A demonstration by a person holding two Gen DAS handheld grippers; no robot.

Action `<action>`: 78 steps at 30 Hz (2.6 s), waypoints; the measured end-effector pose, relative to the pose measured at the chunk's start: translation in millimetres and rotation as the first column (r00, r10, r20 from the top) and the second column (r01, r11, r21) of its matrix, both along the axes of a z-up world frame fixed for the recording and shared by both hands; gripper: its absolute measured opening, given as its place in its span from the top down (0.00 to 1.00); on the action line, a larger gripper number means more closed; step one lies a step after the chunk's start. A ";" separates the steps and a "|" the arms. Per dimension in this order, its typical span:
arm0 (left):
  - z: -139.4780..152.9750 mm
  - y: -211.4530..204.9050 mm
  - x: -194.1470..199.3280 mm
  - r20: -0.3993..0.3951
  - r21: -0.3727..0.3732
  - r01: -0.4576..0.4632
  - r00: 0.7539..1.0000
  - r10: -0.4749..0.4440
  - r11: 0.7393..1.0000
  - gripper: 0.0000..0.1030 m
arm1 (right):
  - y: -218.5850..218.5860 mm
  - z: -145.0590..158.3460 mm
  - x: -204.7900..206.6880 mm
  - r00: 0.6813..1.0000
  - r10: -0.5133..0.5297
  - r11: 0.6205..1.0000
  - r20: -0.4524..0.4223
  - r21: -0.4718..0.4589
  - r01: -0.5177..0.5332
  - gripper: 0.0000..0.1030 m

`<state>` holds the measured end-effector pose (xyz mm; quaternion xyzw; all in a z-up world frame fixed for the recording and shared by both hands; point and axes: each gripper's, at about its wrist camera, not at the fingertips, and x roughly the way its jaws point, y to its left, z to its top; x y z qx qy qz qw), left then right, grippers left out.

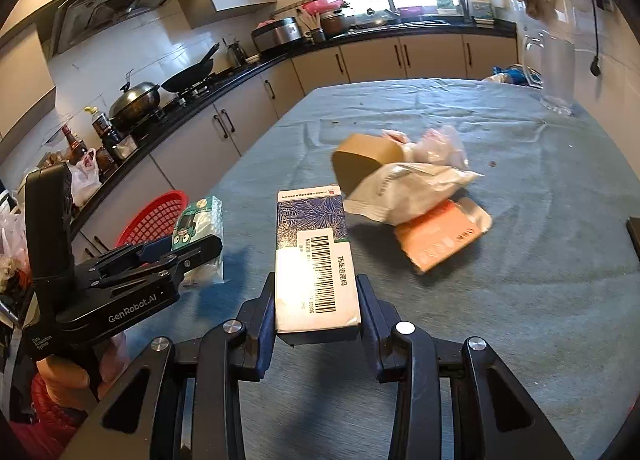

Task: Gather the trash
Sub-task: 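Carry the diaper pack and barcode box over the red mesh basket with both tools, then open the left tool to drop the diaper pack while the right tool drops the box, then move both open tools back over the table toward the remaining trash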

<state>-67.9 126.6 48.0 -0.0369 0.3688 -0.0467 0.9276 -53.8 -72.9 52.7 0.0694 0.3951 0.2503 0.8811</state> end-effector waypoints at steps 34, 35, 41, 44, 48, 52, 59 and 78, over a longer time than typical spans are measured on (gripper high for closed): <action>14.6 198.6 -38.7 0.053 -0.125 -0.385 0.918 0.394 0.914 0.56 | 200.9 14.3 37.9 0.946 0.315 0.949 -0.077 0.043 -0.312 0.62; 12.2 205.4 -38.3 0.045 -0.133 -0.396 0.913 0.405 0.908 0.56 | 207.7 14.3 39.3 0.943 0.323 0.946 -0.080 0.047 -0.320 0.62; -0.6 230.5 -39.7 0.009 -0.156 -0.433 0.898 0.440 0.888 0.56 | 246.6 9.7 49.9 0.923 0.367 0.930 -0.113 0.069 -0.362 0.62; -7.3 235.7 -39.0 -0.005 -0.153 -0.439 0.896 0.444 0.885 0.55 | 268.2 -0.2 58.0 0.916 0.375 0.927 -0.146 0.071 -0.368 0.61; -17.9 242.6 -37.7 -0.031 -0.155 -0.443 0.895 0.444 0.883 0.55 | 287.4 -12.3 66.8 0.909 0.376 0.927 -0.180 0.072 -0.369 0.60; -23.4 247.6 -36.7 -0.041 -0.172 -0.443 0.896 0.443 0.880 0.51 | 298.6 -19.2 73.3 0.910 0.365 0.931 -0.197 0.070 -0.358 0.58; -18.6 250.0 -39.9 -0.029 -0.191 -0.440 0.896 0.443 0.877 0.44 | 284.5 -9.6 74.7 0.924 0.343 0.939 -0.171 0.090 -0.332 0.50; 6.8 132.8 -21.5 0.023 -0.117 -0.215 0.975 0.219 0.970 0.44 | 110.2 8.2 38.2 0.982 0.145 0.980 -0.118 0.154 -0.127 0.49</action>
